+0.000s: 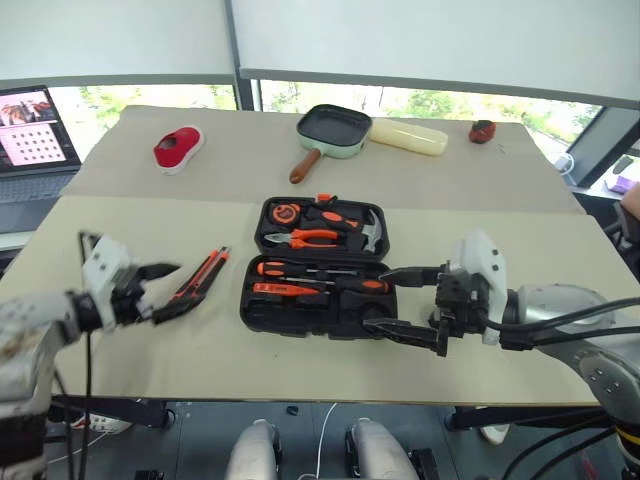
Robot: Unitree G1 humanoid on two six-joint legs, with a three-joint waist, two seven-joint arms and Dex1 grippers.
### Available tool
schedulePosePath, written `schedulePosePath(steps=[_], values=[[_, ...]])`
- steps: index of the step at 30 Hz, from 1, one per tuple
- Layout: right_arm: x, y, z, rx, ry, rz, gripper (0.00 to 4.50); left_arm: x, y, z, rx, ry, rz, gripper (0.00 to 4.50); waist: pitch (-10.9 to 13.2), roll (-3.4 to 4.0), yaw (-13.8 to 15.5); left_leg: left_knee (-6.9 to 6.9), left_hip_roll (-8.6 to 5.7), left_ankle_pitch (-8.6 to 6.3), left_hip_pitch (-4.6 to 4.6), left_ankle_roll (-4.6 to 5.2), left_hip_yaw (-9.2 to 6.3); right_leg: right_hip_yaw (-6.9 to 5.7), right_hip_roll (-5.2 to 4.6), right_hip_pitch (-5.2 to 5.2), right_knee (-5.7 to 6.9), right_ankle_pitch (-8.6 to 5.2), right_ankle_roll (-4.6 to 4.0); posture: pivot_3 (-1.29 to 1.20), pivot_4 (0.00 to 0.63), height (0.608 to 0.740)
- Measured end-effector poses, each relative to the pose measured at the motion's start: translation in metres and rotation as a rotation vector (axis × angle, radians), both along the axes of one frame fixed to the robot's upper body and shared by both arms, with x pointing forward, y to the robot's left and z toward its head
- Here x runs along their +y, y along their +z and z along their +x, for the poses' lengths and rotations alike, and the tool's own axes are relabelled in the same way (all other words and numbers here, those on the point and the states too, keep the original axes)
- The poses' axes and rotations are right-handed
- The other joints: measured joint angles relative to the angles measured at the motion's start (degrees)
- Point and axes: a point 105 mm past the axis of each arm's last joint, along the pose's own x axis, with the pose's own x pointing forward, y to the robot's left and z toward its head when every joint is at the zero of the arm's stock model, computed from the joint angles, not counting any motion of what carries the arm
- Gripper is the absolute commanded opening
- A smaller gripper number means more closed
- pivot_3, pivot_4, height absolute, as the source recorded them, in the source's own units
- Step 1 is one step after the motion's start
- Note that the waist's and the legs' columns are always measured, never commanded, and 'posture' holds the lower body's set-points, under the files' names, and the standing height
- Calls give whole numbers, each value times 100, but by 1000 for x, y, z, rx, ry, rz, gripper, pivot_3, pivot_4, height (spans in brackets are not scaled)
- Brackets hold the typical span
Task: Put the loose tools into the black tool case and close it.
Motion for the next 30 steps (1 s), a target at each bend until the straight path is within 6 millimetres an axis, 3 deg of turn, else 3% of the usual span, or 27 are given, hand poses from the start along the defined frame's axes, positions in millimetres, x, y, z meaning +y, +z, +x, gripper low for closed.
schedulePosePath(steps=[3, 8, 14, 18, 23, 27, 30], values=[[5, 4, 5, -10, 48, 6, 4500, 20, -8, -16, 17, 115, 22, 4476, 1, -3, 118, 3, 3, 1, 3, -1, 14, -14, -10, -10, -7, -4, -7, 0, 150, 740], [9, 5, 8, -20, 79, 11, 4500, 21, -7, -14, 4, 159, 31, 4476, 0, -4, 226, 2, 6, 0, 10, -2, 23, -17, -15, -3, -21, -14, -38, 0, 150, 740], [16, 3, 7, -21, 102, 12, 4500, -13, 10, 34, -53, 74, -31, 4476, -2, -6, 235, 2, -1, 1, 3, -2, 28, -18, -8, 1, -5, 4, -17, 0, 150, 740], [18, 3, 5, -28, 99, 14, 4500, -28, -3, 57, 7, 41, -2, 4476, -2, -6, 158, -8, 1, 1, 0, -2, 27, -12, 4, -8, 0, 3, -17, 0, 150, 740], [22, 2, 0, -37, 94, 11, 4500, -28, -22, 71, 96, 55, 47, 4476, -2, -6, 113, -13, 1, 1, -4, -2, 23, -12, 8, -9, 1, 2, -17, 0, 150, 740], [22, 1, 0, -39, 77, 10, 4500, -30, -24, 74, 99, 33, 95, 4476, -5, 0, 119, -12, -2, 2, 4, -2, 25, -11, 4, -1, 1, 2, -16, 0, 150, 740], [21, -2, 0, -31, 61, 11, 4500, -29, -26, 75, 97, 38, 109, 3781, -8, 4, 118, -12, -1, 2, 10, -2, 25, -11, 4, 2, 1, 2, -17, 0, 150, 740]])
